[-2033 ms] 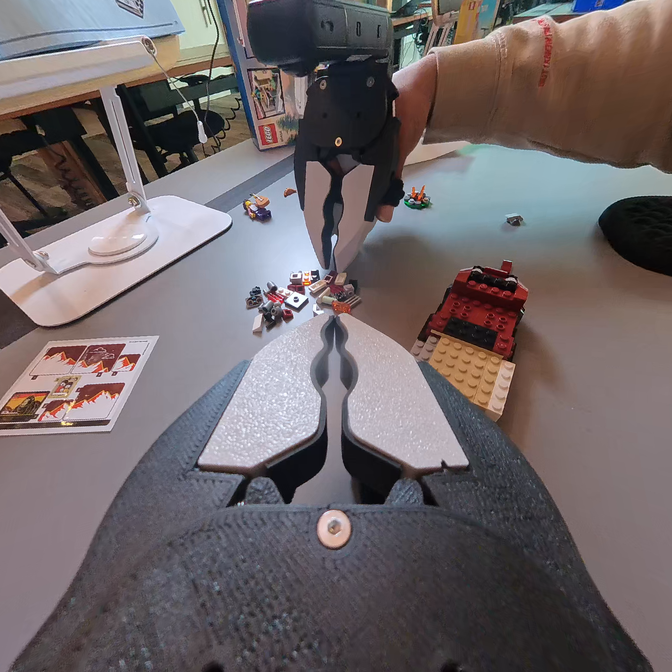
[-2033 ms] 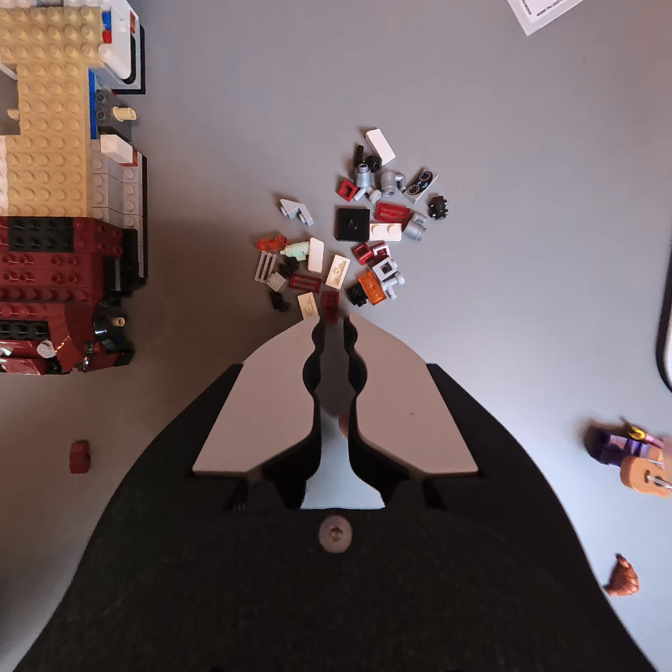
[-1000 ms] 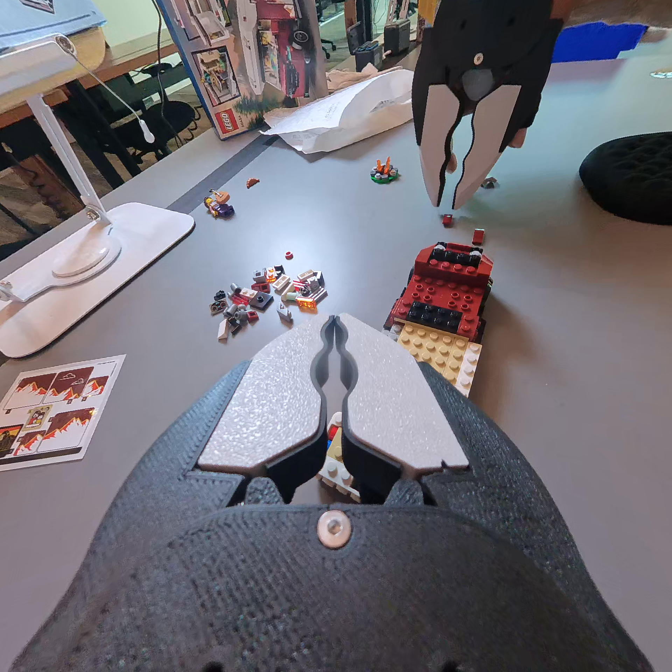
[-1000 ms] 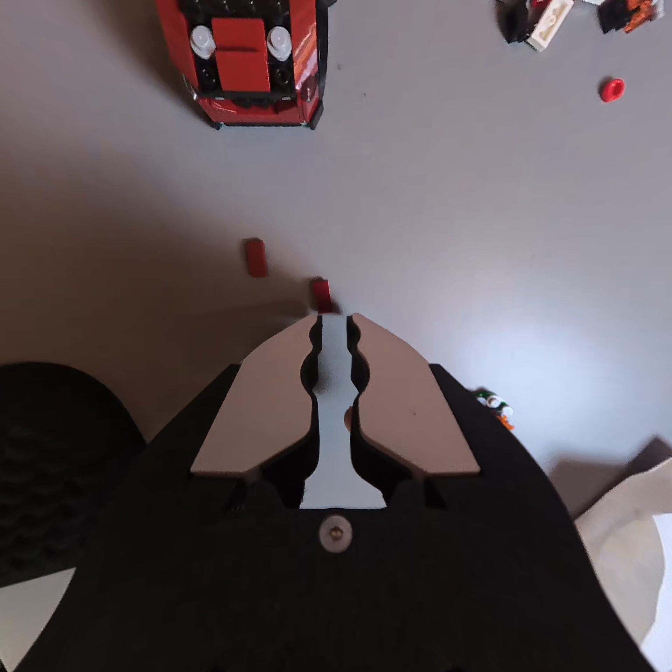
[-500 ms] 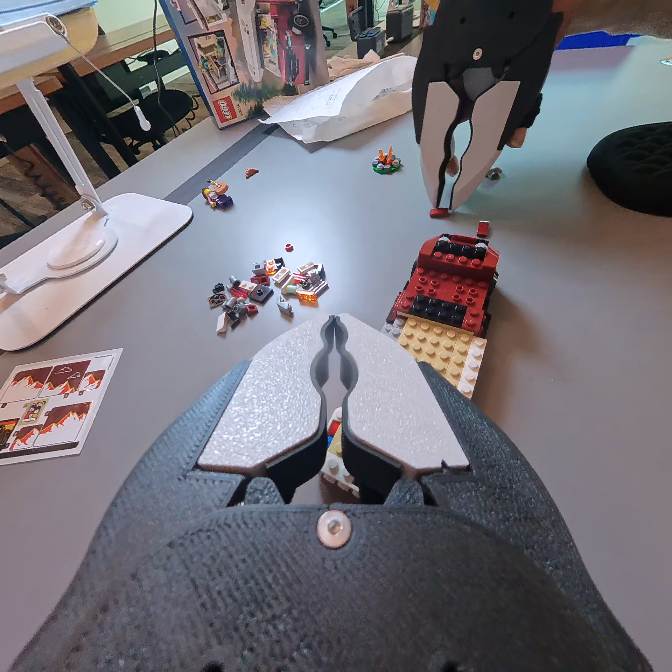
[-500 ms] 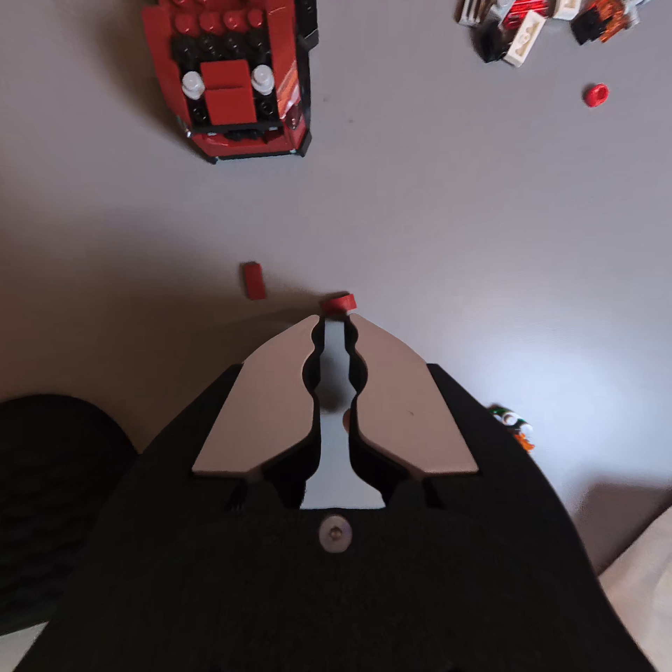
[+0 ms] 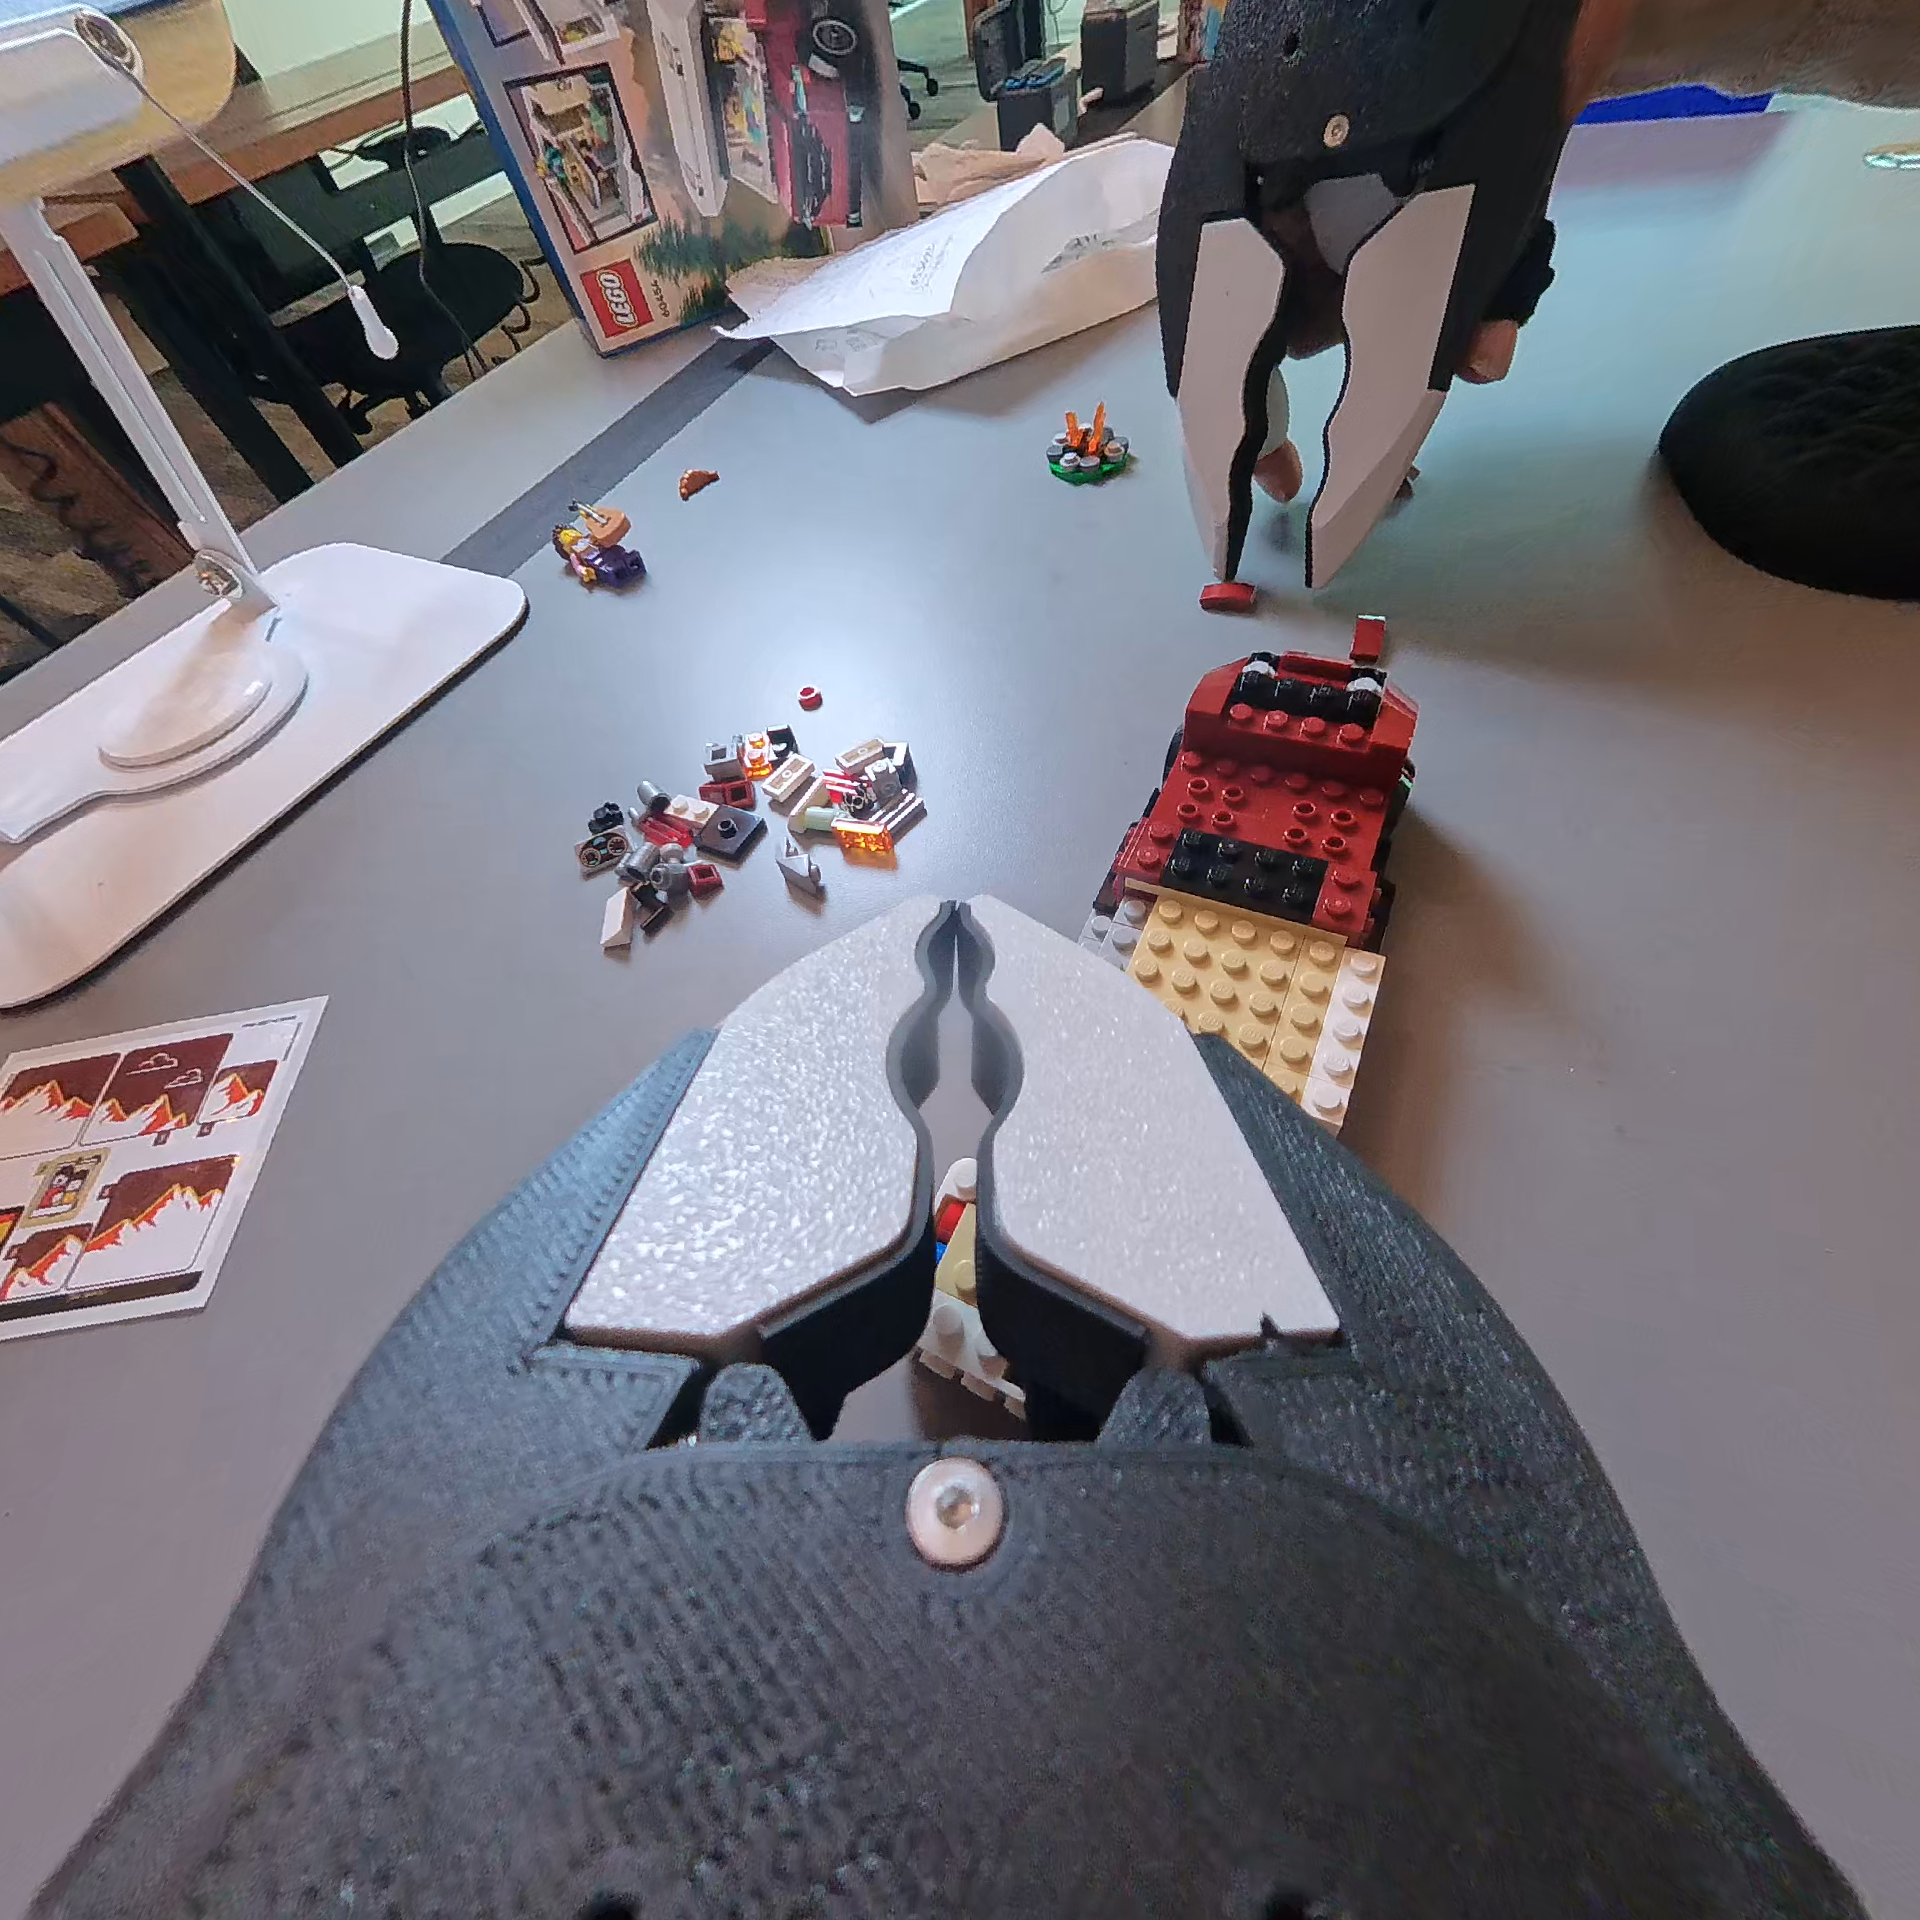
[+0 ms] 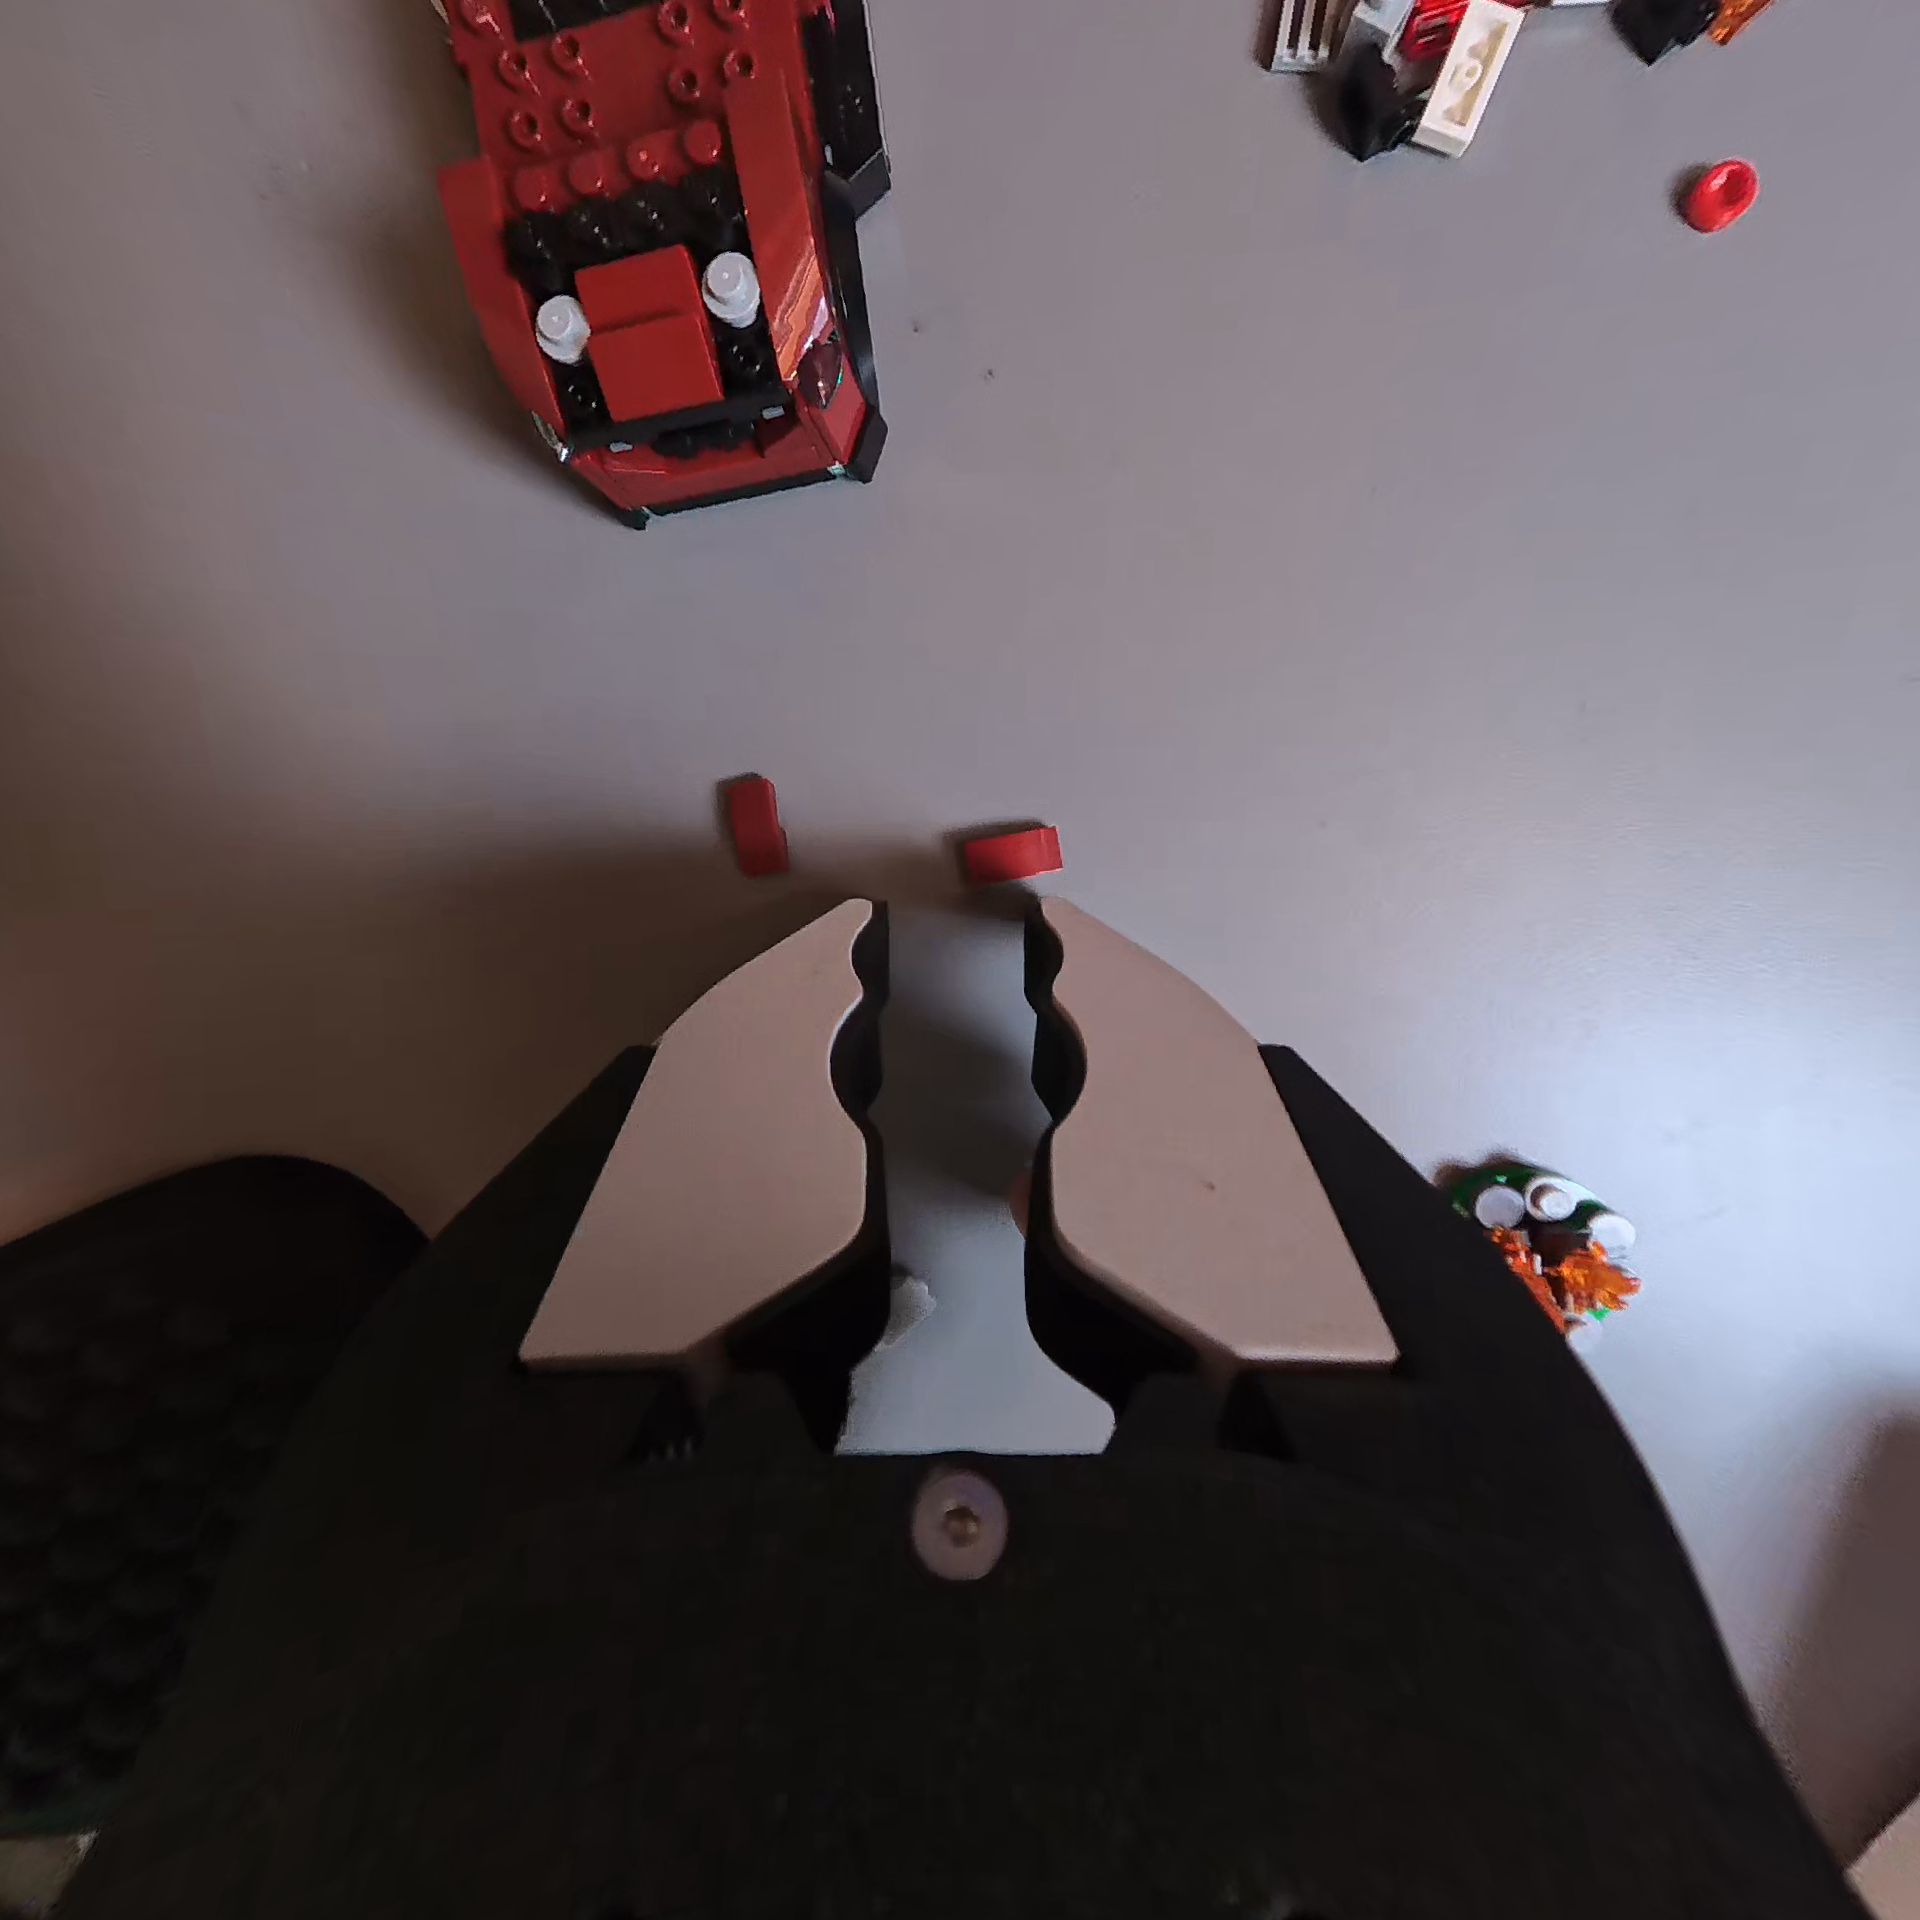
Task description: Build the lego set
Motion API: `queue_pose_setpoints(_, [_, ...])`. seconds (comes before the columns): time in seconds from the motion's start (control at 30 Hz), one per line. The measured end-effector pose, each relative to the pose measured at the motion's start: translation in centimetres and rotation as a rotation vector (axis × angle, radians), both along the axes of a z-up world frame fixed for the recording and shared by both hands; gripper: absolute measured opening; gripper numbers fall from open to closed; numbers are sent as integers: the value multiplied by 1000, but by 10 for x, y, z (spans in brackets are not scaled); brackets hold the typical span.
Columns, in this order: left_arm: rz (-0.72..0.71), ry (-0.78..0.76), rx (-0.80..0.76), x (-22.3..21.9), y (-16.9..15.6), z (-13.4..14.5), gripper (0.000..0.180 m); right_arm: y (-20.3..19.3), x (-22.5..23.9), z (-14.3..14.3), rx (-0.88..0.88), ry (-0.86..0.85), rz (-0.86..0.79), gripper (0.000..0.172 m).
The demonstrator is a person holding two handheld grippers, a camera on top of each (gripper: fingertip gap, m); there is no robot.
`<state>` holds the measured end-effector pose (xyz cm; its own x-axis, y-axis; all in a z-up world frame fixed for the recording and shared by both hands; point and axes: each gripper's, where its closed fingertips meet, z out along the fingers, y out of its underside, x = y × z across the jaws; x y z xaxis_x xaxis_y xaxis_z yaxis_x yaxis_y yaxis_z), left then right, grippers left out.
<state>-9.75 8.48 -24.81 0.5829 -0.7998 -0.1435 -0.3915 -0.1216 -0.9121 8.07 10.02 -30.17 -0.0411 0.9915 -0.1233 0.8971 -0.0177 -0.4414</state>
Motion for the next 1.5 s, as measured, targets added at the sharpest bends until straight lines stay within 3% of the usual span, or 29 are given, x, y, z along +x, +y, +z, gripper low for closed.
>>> queue_pose_setpoints(0.3, [-6,12,10,1,-1,0,0,0,-15,1,-39,15,34,26])
queue_pose_setpoints(0.77, [-16,12,7,1,-2,-1,0,5,-11,-1,25,17,32,8])
queue_pose_setpoints(1.27, [-41,-47,39,6,-8,12,7,-7,-12,-1,57,18,37,9])
queue_pose_setpoints(1.5, [-29,-73,37,3,-6,18,9,-4,-15,17,82,114,-4,15])
